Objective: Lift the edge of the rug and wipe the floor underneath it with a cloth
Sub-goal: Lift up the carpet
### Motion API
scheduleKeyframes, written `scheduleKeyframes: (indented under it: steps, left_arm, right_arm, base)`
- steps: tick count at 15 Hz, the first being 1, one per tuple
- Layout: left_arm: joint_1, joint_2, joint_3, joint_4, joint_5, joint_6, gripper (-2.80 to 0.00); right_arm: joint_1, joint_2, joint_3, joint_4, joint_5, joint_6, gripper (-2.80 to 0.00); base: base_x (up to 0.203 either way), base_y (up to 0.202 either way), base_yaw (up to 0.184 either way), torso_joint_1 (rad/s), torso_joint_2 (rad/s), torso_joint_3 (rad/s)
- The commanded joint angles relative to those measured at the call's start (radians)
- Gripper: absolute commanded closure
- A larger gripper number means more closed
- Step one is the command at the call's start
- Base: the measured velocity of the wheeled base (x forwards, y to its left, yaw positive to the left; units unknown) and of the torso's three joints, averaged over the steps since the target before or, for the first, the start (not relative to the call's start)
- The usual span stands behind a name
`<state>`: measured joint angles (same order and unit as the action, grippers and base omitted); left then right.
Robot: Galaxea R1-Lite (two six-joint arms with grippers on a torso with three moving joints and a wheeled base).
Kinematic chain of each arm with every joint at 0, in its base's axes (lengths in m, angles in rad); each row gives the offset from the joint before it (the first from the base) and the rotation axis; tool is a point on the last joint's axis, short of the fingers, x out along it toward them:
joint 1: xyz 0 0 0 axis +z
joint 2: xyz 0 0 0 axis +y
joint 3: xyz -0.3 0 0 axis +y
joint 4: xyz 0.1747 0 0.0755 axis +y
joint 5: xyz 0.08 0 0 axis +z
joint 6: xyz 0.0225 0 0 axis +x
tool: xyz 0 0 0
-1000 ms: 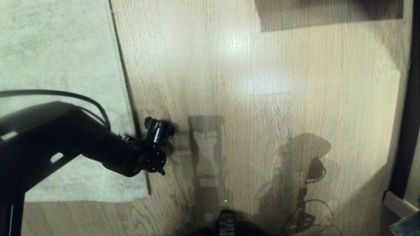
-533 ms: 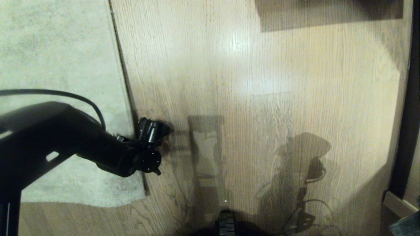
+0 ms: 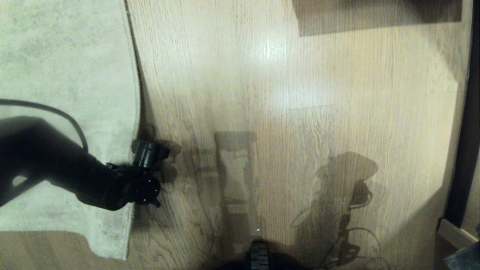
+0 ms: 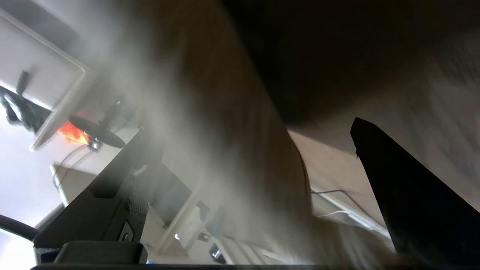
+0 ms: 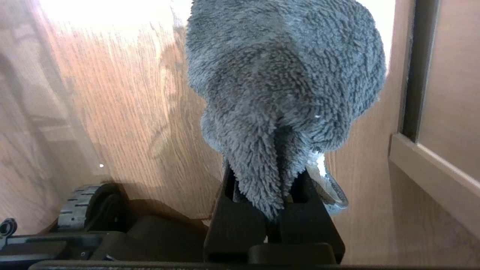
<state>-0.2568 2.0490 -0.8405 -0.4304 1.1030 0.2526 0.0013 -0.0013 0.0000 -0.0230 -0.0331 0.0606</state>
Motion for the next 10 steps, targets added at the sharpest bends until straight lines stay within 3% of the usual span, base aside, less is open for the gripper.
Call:
scheduleKeyframes:
  steps: [1,10]
  left_arm:
    - [0.019,-0.049,0.048,-0.005,0.003,0.001,-2.8]
    - [0.011,-0.128,0.116,-0.005,0.003,-0.001,-2.8]
  right_arm:
    - [0.0,0.001,0.0,0.0,-0.001,0.001,0.0]
    - [0.0,0.001,0.0,0.001,-0.001,0.001,0.0]
  base:
    - [0.0,0.0,0.0,0.0,0.0,0.0]
    - [0.0,0.0,0.0,0.0,0.0,0.0]
